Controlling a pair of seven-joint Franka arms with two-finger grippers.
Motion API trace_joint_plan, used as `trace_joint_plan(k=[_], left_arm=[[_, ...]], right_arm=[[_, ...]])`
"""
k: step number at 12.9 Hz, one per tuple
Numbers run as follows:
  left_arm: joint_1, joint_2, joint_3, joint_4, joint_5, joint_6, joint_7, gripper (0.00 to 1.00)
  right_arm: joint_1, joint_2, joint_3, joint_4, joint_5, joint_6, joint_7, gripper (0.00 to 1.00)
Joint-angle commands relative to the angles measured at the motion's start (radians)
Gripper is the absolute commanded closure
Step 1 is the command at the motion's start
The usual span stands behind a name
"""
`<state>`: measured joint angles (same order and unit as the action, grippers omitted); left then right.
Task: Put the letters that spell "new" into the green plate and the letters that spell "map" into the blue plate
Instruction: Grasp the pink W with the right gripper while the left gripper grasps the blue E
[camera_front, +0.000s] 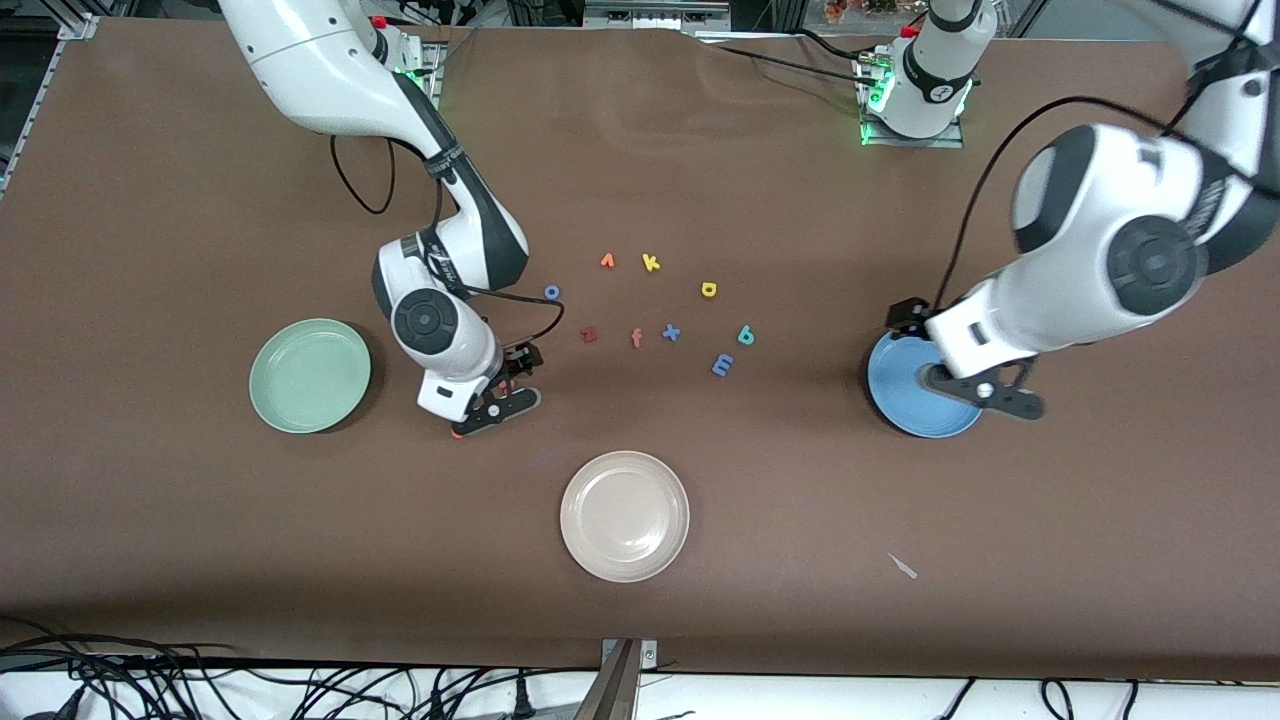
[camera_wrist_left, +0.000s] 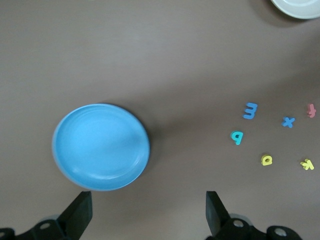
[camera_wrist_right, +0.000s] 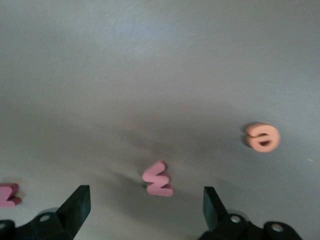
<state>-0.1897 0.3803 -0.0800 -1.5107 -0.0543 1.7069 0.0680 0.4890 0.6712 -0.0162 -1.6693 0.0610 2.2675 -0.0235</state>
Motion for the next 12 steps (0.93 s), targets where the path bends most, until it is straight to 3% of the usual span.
trace_joint_plan(k=[1, 3, 6, 10, 11, 12], left_arm=[[-0.092, 0.115, 0.006, 0.072, 0.019, 0.047, -0.081, 0.00], [-0.178, 0.175, 0.006, 0.072, 0.024, 0.124, -0.198, 0.00], [-0.276, 0.270, 0.009, 0.070, 0.033, 0.259, -0.318, 0.00], [-0.338, 0.371, 0.014, 0.060, 0.056, 0.425, -0.338, 0.04], [-0.340, 0.390, 0.014, 0.060, 0.094, 0.437, -0.338, 0.10], [-0.362, 0.409, 0.013, 0.061, 0.147, 0.444, -0.340, 0.17]], right_arm=[[0.000, -0.007, -0.004, -0.087, -0.004, 0.126, -0.116, 0.00], [-0.001, -0.001, -0.004, -0.124, -0.004, 0.201, -0.128, 0.01], [-0.003, -0.001, -0.004, -0.124, -0.004, 0.201, -0.147, 0.09], [0.000, -0.002, -0.004, -0.124, -0.004, 0.201, -0.162, 0.36], [0.000, -0.004, -0.004, -0.124, -0.004, 0.201, -0.161, 0.55], [0.002, -0.004, -0.004, -0.124, -0.004, 0.201, -0.161, 0.62]])
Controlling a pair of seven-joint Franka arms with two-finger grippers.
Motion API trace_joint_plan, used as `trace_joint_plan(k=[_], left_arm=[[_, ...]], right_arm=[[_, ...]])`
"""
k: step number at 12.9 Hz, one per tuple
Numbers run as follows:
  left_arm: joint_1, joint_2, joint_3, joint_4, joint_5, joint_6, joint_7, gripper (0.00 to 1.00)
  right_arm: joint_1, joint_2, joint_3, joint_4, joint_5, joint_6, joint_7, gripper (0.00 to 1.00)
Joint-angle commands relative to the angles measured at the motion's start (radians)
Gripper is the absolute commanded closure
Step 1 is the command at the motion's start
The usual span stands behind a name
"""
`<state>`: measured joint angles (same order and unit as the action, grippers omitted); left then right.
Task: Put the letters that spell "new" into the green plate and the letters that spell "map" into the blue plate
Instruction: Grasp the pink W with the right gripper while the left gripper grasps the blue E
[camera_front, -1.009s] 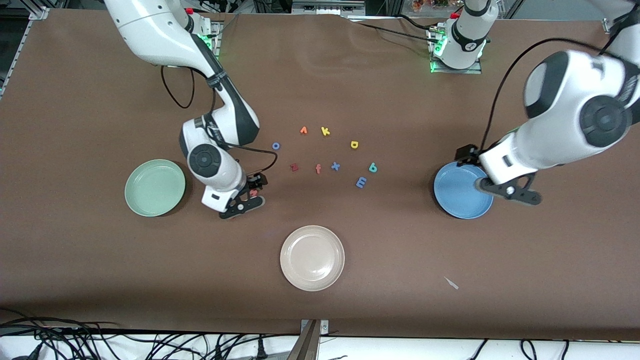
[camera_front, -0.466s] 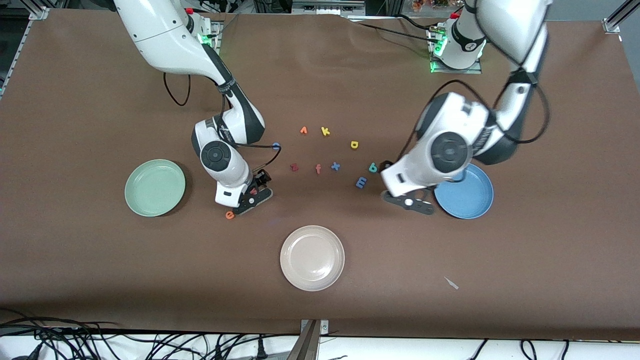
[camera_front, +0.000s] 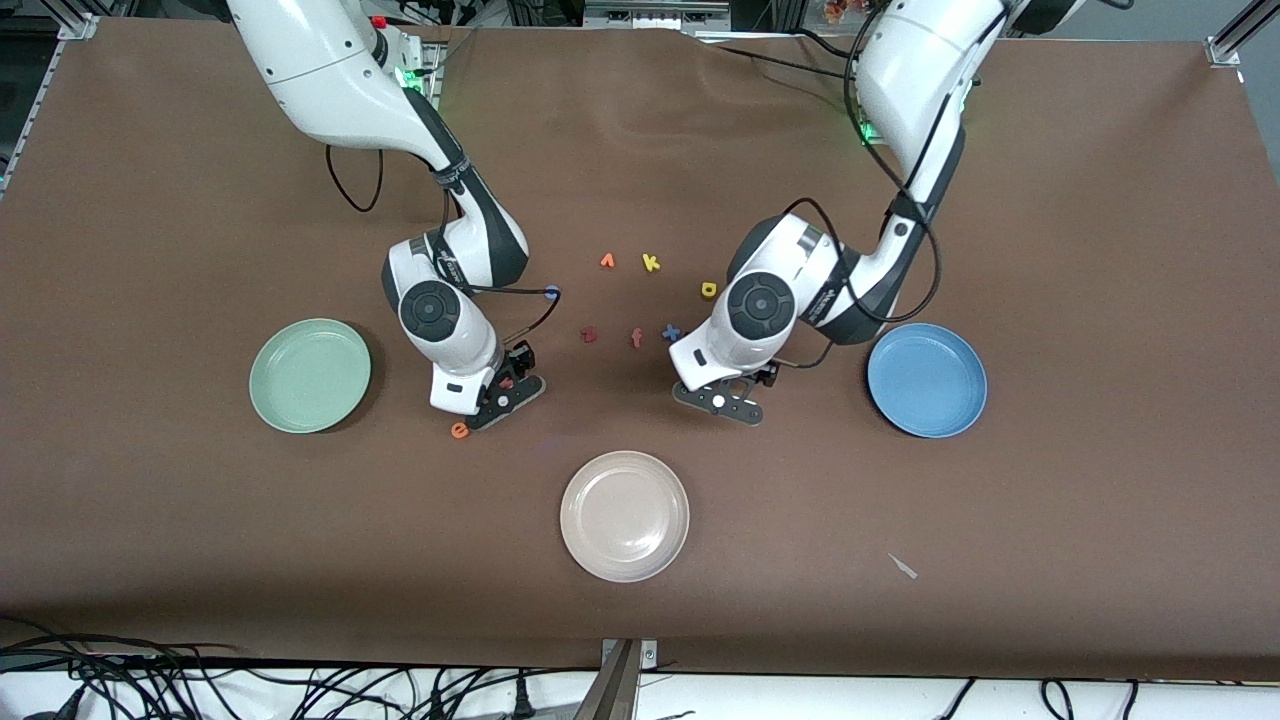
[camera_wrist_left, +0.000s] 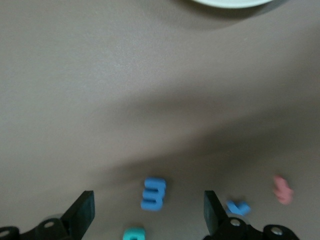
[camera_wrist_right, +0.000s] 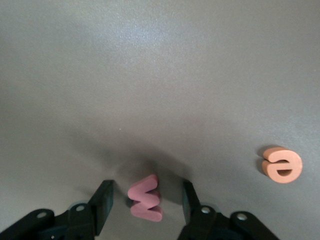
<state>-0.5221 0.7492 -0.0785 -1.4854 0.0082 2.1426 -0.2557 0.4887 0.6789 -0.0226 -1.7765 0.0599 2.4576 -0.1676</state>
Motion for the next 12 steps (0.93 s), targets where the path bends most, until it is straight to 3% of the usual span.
trace_joint_plan(k=[1, 3, 5, 8, 12], left_arm=[[-0.062, 0.053, 0.011, 0.034, 0.113, 0.008, -0.026, 0.22], [-0.084, 0.058, 0.013, 0.024, 0.122, 0.007, -0.117, 0.34], [-0.084, 0.055, 0.011, 0.013, 0.122, 0.002, -0.122, 0.39], [-0.075, 0.039, 0.011, -0.029, 0.122, -0.003, -0.108, 0.39], [-0.073, 0.048, 0.013, -0.029, 0.124, 0.003, -0.108, 0.41]], right_arm=[[0.002, -0.010, 0.003, -0.017, -0.005, 0.011, -0.016, 0.69], [0.004, -0.010, 0.003, -0.017, -0.005, 0.011, -0.015, 0.82], [0.007, -0.012, 0.003, -0.017, -0.005, 0.011, -0.015, 1.00], [0.004, -0.036, -0.002, -0.004, -0.002, -0.033, -0.010, 1.00], [-0.002, -0.131, -0.094, 0.009, 0.014, -0.306, 0.013, 1.00]])
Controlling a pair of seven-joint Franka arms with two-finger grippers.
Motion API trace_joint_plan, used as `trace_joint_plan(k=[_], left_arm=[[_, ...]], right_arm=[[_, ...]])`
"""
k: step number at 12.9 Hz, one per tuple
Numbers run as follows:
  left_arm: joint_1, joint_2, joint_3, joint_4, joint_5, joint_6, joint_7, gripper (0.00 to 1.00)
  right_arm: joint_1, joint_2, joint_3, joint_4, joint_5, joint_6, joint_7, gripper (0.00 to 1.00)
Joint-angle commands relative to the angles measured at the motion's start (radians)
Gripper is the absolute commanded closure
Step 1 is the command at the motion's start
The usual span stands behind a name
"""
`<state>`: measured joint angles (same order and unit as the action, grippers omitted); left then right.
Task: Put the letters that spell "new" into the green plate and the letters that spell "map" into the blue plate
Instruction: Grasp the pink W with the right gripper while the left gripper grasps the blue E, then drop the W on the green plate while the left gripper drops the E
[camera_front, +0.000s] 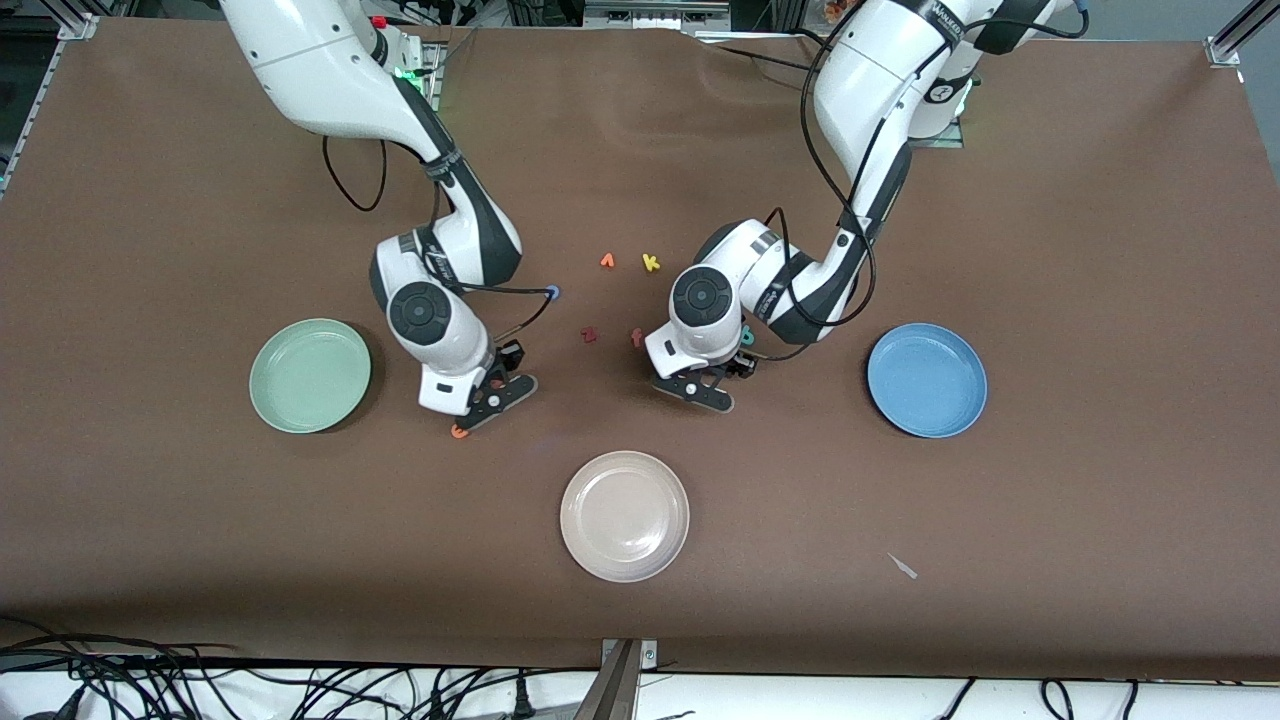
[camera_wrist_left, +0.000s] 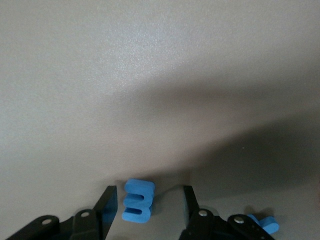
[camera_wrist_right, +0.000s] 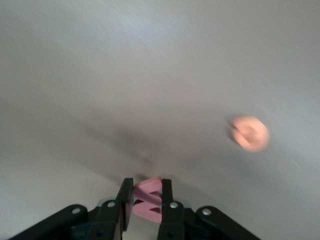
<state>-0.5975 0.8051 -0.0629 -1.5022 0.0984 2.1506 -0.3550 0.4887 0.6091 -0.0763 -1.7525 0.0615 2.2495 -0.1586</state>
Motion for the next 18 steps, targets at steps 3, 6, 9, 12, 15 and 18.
trace_joint_plan(k=[3, 6, 9, 12, 15, 18], left_arm=[[0.014, -0.007, -0.003, -0.027, 0.030, -0.011, -0.012, 0.83], [0.025, -0.023, -0.005, -0.030, 0.030, -0.023, -0.013, 1.00], [0.056, -0.099, -0.003, -0.015, 0.033, -0.147, 0.002, 1.00], [0.160, -0.170, 0.005, -0.019, 0.032, -0.340, 0.160, 1.00], [0.310, -0.179, 0.005, -0.030, 0.105, -0.347, 0.322, 1.00], [0.410, -0.133, 0.002, -0.059, 0.106, -0.316, 0.396, 1.00]], right_arm=[[-0.004, -0.081, -0.153, -0.016, 0.012, -0.227, -0.015, 1.00], [-0.006, -0.098, -0.288, -0.033, 0.012, -0.263, -0.042, 1.00], [-0.059, -0.085, -0.352, -0.039, 0.023, -0.255, -0.058, 1.00], [-0.136, -0.035, -0.339, -0.033, 0.145, -0.249, -0.081, 1.00], [-0.128, -0.048, -0.339, -0.025, 0.153, -0.263, -0.067, 0.00], [-0.102, -0.074, -0.320, -0.033, 0.155, -0.292, -0.050, 0.00]])
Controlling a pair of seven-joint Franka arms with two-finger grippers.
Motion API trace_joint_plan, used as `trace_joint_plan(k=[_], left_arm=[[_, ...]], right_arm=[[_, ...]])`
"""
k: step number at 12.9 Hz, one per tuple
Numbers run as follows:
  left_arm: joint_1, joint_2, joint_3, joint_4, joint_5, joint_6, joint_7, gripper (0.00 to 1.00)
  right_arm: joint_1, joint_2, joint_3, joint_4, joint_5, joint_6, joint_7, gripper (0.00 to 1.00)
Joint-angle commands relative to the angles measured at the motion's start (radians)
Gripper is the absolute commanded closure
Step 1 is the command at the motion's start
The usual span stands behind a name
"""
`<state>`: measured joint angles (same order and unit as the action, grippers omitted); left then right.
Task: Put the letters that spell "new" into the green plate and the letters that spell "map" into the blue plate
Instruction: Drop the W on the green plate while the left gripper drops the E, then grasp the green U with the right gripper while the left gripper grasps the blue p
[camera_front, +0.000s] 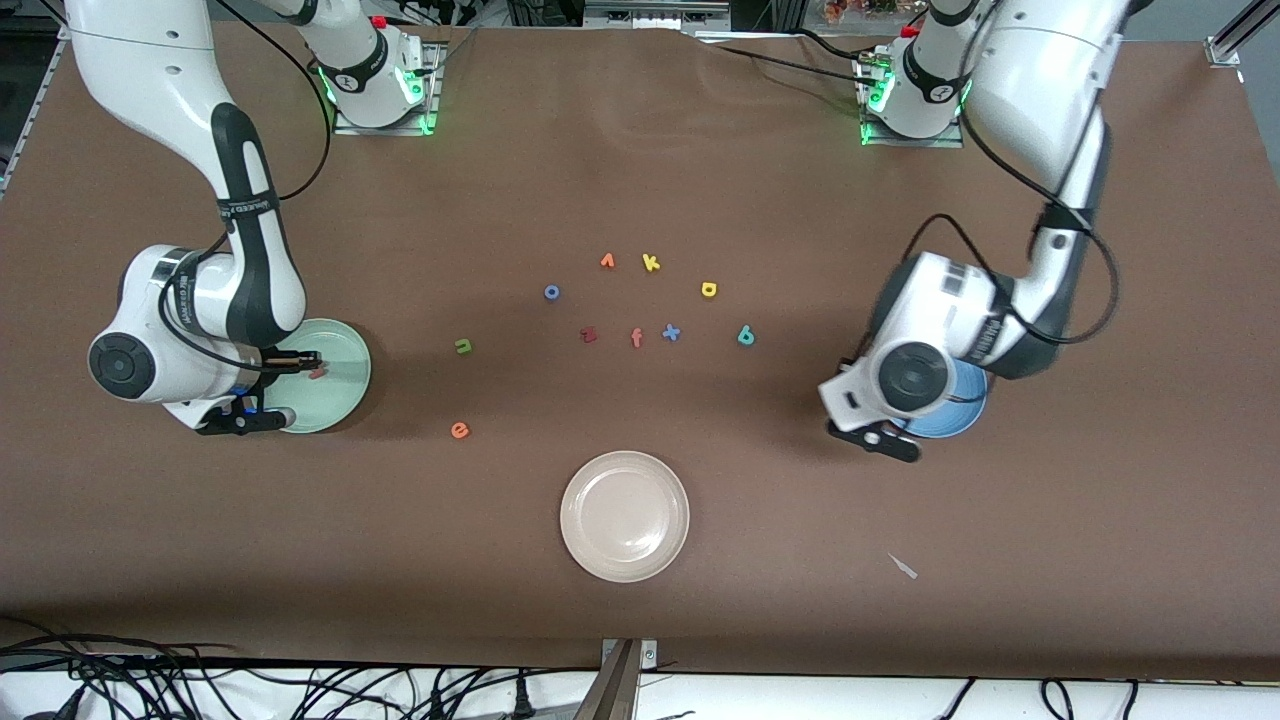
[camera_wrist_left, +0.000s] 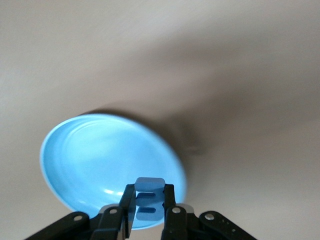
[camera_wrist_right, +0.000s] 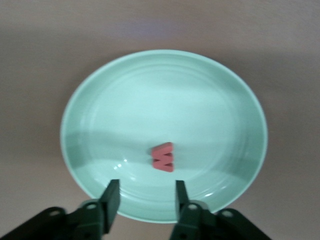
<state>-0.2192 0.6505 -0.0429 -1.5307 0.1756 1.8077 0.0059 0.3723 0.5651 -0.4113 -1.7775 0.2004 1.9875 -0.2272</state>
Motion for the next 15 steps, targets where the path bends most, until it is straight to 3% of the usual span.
trace_joint_plan(k=[1, 2, 3, 4, 6, 9, 12, 15], left_arm=[[0.038, 0.021, -0.018, -0.067, 0.028, 0.065, 0.036, 1.00], [0.058, 0.023, -0.018, -0.104, 0.028, 0.121, 0.039, 0.91], [0.082, 0.021, -0.023, -0.127, 0.028, 0.158, 0.040, 0.40], [0.081, 0.015, -0.023, -0.126, 0.025, 0.156, 0.042, 0.00], [0.073, -0.009, -0.035, -0.117, 0.012, 0.133, 0.040, 0.00], [0.072, -0.045, -0.168, -0.089, 0.007, 0.110, -0.021, 0.00], [0.060, -0.034, -0.284, -0.088, 0.002, 0.128, -0.179, 0.00], [-0.034, -0.023, -0.298, -0.146, 0.015, 0.221, -0.340, 0.00]], right_arm=[[0.017, -0.040, 0.019, -0.008, 0.020, -0.030, 0.031, 0.00], [0.026, -0.047, 0.034, -0.011, 0.036, -0.030, 0.055, 0.00], [0.030, -0.054, 0.054, -0.013, 0.039, -0.023, 0.096, 0.00], [0.031, -0.060, 0.069, -0.017, 0.040, -0.018, 0.127, 0.00], [0.033, -0.094, 0.135, -0.068, 0.042, 0.049, 0.225, 0.00], [0.066, -0.166, 0.218, -0.262, 0.039, 0.341, 0.328, 0.00], [0.135, -0.176, 0.221, -0.385, 0.040, 0.549, 0.368, 0.00], [0.186, -0.160, 0.226, -0.427, 0.040, 0.665, 0.419, 0.01]])
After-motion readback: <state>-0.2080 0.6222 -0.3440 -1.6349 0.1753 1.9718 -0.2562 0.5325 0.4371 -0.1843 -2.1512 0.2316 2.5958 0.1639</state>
